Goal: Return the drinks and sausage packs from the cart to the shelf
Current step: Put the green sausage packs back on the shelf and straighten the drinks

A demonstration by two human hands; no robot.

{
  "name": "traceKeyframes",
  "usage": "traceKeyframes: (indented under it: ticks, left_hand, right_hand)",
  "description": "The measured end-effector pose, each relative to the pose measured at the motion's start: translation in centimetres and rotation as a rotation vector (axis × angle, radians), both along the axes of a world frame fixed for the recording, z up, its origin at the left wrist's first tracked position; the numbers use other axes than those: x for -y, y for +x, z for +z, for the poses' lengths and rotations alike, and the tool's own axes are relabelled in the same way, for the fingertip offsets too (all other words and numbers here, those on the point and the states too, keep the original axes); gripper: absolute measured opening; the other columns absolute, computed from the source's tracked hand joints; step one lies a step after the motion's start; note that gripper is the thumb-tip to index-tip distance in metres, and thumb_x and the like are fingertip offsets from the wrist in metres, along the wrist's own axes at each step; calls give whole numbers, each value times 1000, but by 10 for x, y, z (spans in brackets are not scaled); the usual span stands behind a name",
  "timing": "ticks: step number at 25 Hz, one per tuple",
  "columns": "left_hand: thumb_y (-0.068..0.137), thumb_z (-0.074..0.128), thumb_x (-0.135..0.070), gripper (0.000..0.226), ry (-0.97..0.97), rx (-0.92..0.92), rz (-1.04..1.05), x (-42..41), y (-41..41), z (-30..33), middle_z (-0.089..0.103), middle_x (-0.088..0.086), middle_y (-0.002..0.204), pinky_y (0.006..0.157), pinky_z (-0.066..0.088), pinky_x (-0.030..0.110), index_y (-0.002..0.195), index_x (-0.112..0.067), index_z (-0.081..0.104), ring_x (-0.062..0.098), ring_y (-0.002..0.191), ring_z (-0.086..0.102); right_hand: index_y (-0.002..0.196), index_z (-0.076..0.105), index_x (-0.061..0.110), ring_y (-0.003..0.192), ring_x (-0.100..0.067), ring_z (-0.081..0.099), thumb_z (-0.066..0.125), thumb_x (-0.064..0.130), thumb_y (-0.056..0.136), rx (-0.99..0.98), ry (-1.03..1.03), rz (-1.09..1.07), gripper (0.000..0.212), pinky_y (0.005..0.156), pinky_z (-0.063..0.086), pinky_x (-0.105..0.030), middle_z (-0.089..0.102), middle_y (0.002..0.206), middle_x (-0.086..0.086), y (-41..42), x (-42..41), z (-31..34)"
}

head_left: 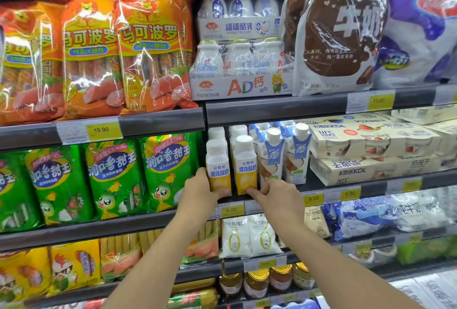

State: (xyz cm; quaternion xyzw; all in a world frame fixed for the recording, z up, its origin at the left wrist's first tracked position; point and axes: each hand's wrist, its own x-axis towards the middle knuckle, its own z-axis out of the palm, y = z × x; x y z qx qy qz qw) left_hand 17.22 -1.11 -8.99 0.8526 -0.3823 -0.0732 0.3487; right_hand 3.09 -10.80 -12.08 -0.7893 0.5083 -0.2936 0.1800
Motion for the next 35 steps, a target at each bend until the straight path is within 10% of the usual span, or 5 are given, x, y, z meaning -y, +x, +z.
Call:
traceKeyframes:
  ticks: [35]
  left_hand:
    - [82,77,-33,39,-16,44,38,2,-2,-3,69,2,101,72,41,30,113,-16,60,20,87,60]
  right_hand:
    - [88,75,30,75,-11,64,67,68,75,28,37,-58,42,54,46,-25,72,83,10,-43,40,-1]
